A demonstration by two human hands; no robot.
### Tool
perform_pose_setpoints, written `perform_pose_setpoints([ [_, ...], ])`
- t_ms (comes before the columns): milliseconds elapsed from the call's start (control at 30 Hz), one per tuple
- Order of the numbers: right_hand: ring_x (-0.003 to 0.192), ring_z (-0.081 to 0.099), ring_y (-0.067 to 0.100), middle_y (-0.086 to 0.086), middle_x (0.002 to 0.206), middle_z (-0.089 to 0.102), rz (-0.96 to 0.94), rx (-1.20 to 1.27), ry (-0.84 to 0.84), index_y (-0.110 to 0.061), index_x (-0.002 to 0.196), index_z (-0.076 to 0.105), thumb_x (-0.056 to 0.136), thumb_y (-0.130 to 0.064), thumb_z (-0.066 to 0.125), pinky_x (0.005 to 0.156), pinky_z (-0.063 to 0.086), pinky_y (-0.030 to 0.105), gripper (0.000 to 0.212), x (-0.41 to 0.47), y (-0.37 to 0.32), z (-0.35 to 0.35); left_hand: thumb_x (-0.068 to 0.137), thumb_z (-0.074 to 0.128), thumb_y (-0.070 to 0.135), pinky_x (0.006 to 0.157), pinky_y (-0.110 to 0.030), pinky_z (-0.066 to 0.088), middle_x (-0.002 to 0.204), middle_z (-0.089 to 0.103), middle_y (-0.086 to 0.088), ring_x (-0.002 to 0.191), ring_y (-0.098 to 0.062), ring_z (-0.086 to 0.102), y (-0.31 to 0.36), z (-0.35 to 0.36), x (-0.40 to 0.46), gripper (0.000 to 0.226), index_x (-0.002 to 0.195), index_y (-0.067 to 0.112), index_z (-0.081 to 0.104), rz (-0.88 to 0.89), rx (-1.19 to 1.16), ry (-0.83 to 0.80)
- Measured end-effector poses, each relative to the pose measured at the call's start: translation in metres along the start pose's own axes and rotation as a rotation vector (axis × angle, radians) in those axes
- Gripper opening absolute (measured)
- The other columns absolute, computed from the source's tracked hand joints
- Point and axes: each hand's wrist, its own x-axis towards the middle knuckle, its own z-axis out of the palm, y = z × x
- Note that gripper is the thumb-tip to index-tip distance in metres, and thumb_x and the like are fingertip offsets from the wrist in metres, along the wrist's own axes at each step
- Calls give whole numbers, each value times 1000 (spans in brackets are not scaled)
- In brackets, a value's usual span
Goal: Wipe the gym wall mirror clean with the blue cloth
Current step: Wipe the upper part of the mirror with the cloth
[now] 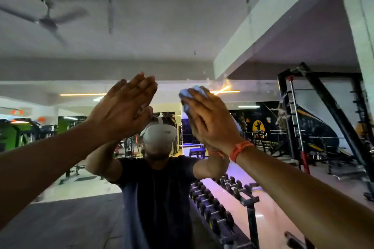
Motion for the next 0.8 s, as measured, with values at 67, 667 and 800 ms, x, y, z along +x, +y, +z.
perform_pose_setpoints([
  [67,149,38,28,3,157,47,-133,-64,-59,-17,154,46,102,-20,54,120,33,42,53,7,13,-6,96,34,45,115,-55,35,164,35,-10,153,-30,29,-7,-4,17,69,155,9,41,24,33,25],
  [667,157,9,14,-4,168,24,-300,-128,-258,-26,159,31,109,-43,33,126,7,26,53,47,45,-20,98,31,43,120,-51,26,166,30,-9,156,-28,22,-54,2,69,68,158,11,35,-38,73,148],
  [800,157,17,32,5,170,21,156,-246,53,-21,153,46,104,-47,30,122,29,50,58,85,98,-23,98,31,45,123,-48,21,167,29,-5,157,-23,19,-52,5,67,68,158,14,35,-70,66,167],
])
